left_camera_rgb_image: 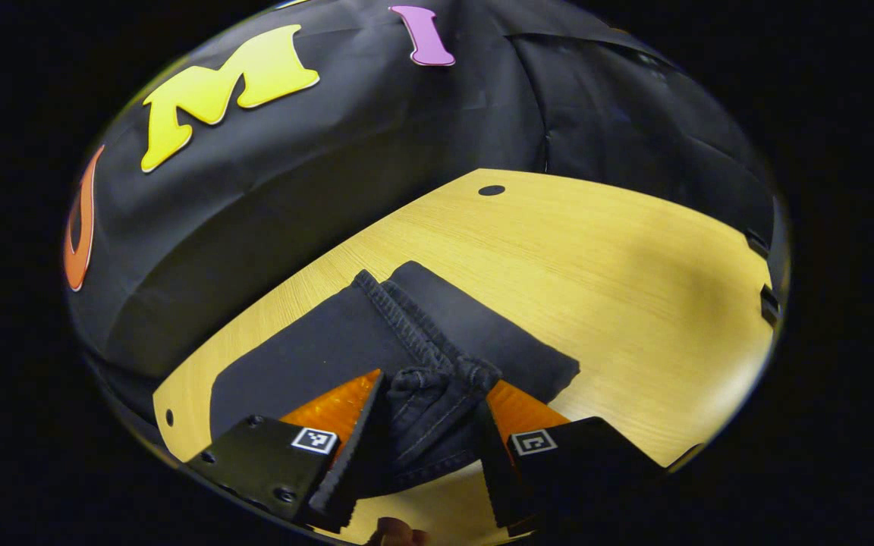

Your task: Grasp the waist and the cuffs of the jeans and fold them to make the two legs overlap; first hold the waist and fold one-third of the jeans toward the cuffs, then hold the cuffs and fold the remaining one-third in the same direction to finish folding.

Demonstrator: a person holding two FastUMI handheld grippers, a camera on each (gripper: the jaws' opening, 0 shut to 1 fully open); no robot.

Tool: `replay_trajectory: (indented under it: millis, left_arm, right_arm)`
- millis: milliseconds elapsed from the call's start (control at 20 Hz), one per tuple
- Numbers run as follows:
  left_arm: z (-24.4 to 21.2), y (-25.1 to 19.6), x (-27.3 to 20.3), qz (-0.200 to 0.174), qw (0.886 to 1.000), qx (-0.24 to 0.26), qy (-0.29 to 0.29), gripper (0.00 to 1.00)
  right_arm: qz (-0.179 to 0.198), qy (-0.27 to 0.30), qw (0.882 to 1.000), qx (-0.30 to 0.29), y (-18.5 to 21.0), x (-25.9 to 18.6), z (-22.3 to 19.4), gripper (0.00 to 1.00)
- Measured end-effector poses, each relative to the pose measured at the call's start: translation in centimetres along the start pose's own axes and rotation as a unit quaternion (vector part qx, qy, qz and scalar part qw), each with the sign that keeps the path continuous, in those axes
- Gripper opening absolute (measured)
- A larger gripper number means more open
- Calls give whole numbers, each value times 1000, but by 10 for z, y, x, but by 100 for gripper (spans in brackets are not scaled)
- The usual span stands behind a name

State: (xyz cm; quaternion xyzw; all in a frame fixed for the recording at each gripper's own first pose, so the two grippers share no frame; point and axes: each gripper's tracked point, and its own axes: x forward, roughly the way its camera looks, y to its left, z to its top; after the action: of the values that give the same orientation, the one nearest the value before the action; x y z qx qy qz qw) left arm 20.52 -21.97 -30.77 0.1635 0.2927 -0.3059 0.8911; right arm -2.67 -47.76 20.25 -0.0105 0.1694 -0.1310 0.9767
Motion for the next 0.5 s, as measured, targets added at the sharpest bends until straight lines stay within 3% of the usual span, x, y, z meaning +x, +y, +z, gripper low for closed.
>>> replay_trajectory:
  millis: [50,100,150,200,250,300,500]
  left_arm:
    - [4,-7,-4,-17,1000,-24,-5,69]
    - [14,-20,-8,-44,997,-56,-15,72]
    - [25,-32,-16,-69,994,-87,-25,87]
    - [37,-38,-26,-78,990,-111,-39,89]
    - [52,-37,-38,-75,988,-124,-58,91]
    - [67,-29,-50,-63,987,-130,-78,100]
    - [135,45,-117,28,975,-150,-161,100]
  right_arm:
    - [4,2,1000,1,1,1,-2,98]
    - [8,4,1000,3,3,3,-2,98]
    - [12,7,1000,6,5,6,-4,98]
    - [19,11,1000,8,10,9,-6,98]
    - [26,13,1000,11,16,11,-6,98]
    - [35,14,999,11,24,14,-6,98]
    - [90,4,996,15,76,27,4,98]
